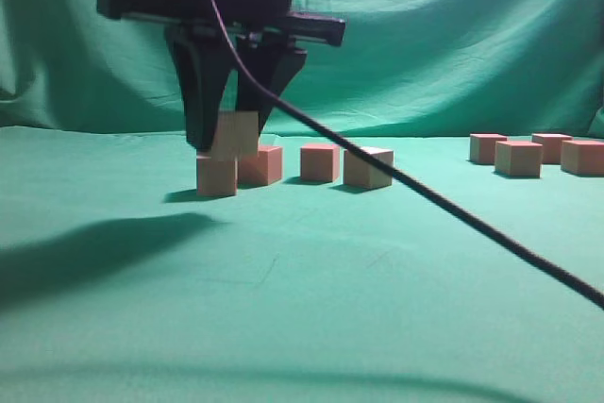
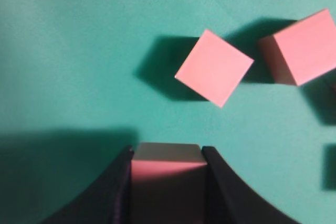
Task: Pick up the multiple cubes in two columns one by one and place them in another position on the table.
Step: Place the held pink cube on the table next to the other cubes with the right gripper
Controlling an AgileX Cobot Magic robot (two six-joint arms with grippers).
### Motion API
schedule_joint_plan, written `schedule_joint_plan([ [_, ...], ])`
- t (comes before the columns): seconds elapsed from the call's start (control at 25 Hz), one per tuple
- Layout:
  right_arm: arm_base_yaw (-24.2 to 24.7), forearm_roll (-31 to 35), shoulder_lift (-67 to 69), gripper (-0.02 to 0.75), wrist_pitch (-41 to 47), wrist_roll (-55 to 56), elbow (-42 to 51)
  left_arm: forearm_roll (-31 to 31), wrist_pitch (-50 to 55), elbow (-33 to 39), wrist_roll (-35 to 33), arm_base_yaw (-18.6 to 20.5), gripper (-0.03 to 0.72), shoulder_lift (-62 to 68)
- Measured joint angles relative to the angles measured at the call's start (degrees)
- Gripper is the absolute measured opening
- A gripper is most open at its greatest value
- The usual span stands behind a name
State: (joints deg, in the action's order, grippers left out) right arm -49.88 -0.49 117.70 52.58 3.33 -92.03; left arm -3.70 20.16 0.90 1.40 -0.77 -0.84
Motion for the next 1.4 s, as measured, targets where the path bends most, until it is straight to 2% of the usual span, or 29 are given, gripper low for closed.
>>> schedule_joint_plan([
  [1.32,0.0,-4.86,5.37,0.272,-2.48,3.41,-1.38,0.0,0.0,0.0,0.0,0.0,0.0,0.0],
  [1.4,0.0,-4.54,5.46,0.372,-2.35,3.41,-1.38,0.0,0.0,0.0,0.0,0.0,0.0,0.0],
])
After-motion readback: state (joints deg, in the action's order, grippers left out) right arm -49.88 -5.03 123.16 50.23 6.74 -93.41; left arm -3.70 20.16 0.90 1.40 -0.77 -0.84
